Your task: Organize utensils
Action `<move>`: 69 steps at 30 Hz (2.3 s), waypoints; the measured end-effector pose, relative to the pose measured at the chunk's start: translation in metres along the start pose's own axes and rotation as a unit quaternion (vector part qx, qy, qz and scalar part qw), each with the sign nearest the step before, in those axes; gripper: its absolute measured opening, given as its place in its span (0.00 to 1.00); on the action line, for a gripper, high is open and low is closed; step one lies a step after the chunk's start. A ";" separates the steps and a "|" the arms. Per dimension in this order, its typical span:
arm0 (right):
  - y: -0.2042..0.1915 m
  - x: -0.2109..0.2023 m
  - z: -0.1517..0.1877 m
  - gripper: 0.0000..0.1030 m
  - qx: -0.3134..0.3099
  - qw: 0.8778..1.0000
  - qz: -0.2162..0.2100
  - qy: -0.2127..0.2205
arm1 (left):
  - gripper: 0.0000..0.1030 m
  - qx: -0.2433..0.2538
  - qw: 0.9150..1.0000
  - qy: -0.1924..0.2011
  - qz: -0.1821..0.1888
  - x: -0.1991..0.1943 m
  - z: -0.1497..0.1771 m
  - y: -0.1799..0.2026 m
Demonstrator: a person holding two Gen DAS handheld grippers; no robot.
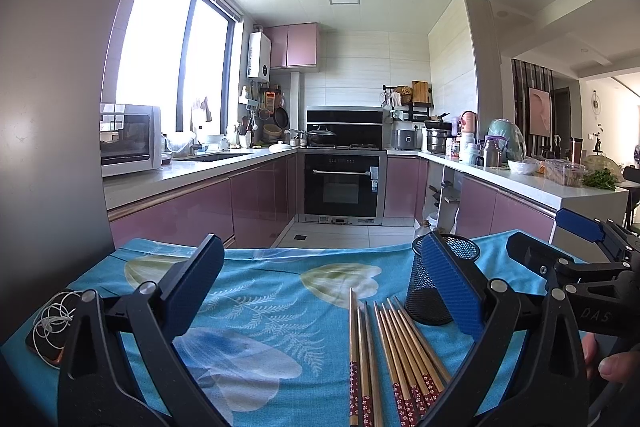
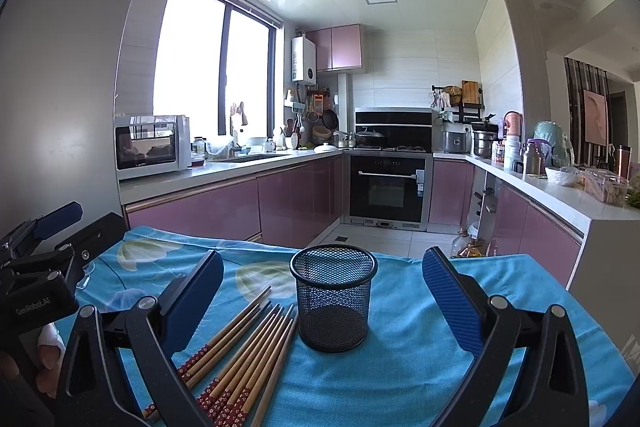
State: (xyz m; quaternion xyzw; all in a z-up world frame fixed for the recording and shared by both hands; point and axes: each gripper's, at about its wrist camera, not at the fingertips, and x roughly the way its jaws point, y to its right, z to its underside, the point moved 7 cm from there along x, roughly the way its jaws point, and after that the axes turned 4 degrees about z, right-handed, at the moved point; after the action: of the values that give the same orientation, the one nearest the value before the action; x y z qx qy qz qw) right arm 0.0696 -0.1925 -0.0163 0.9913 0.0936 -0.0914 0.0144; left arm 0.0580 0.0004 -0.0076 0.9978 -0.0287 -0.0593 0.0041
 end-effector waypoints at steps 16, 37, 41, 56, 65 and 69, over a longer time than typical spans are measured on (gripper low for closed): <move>0.004 0.004 0.003 0.94 0.006 1.000 -0.004 -0.009 | 0.95 0.001 1.000 -0.004 0.000 0.002 0.001 0.002; -0.007 0.037 0.040 0.94 -0.002 0.987 -0.056 -0.149 | 0.95 0.007 0.998 -0.060 0.001 0.021 0.016 -0.003; -0.012 0.052 0.063 0.93 -0.005 0.976 -0.064 -0.209 | 0.95 0.012 0.996 -0.087 0.004 0.031 0.025 -0.004; -0.023 0.082 0.101 0.50 -0.006 0.942 -0.094 -0.322 | 0.75 0.053 0.956 -0.282 0.065 0.096 0.104 0.002; -0.027 0.092 0.114 0.35 -0.008 0.930 -0.104 -0.351 | 0.48 0.054 0.931 -0.347 0.101 0.119 0.134 0.014; -0.029 0.096 0.115 0.27 -0.011 0.927 -0.109 -0.359 | 0.41 0.042 0.924 -0.363 0.116 0.130 0.139 0.014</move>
State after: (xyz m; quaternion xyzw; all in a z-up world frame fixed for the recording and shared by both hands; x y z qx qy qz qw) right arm 0.1363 -0.1512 -0.1470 0.8757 0.1905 -0.4410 0.0476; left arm 0.1693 -0.0216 -0.1610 0.8969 -0.1461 -0.4153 -0.0417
